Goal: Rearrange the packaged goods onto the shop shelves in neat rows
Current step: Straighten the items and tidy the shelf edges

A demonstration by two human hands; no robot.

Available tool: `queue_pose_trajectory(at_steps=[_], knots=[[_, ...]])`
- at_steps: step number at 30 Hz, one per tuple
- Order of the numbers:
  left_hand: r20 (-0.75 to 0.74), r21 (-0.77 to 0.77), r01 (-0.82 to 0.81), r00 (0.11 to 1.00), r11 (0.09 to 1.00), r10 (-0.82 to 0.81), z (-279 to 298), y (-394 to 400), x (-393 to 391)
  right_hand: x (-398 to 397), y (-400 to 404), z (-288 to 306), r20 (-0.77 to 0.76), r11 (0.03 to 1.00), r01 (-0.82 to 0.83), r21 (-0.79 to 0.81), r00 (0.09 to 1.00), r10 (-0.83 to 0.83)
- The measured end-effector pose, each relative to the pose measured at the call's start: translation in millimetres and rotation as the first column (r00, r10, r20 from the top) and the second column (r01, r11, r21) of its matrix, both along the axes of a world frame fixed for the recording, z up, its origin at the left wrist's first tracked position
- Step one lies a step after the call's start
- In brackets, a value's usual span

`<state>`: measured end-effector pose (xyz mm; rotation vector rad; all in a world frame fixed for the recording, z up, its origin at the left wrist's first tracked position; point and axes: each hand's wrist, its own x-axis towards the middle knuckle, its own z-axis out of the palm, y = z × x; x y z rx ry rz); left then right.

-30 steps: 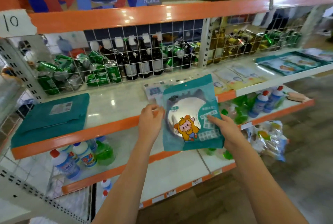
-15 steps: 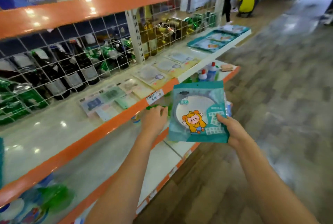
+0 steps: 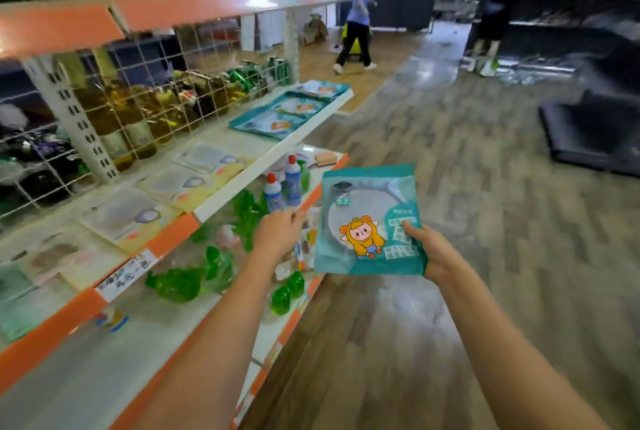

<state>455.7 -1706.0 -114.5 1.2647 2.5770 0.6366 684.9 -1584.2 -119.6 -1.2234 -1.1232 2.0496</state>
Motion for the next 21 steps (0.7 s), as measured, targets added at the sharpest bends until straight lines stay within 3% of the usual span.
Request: queue_pose_trajectory(at_steps=[9,21], knots=[[0.021,-0.036,0.084,0.996,0.996,-0.083,-8,123,1,1,116,0,-0.026,0.999,0.052,0.008,0.998,-0.051],[0.029,0.016,0.141,0.990,0.990,-0.141,2,288,-66,-75,265,-2,-0.062,0.997,0.076,-0.011,0.995,-0.076]])
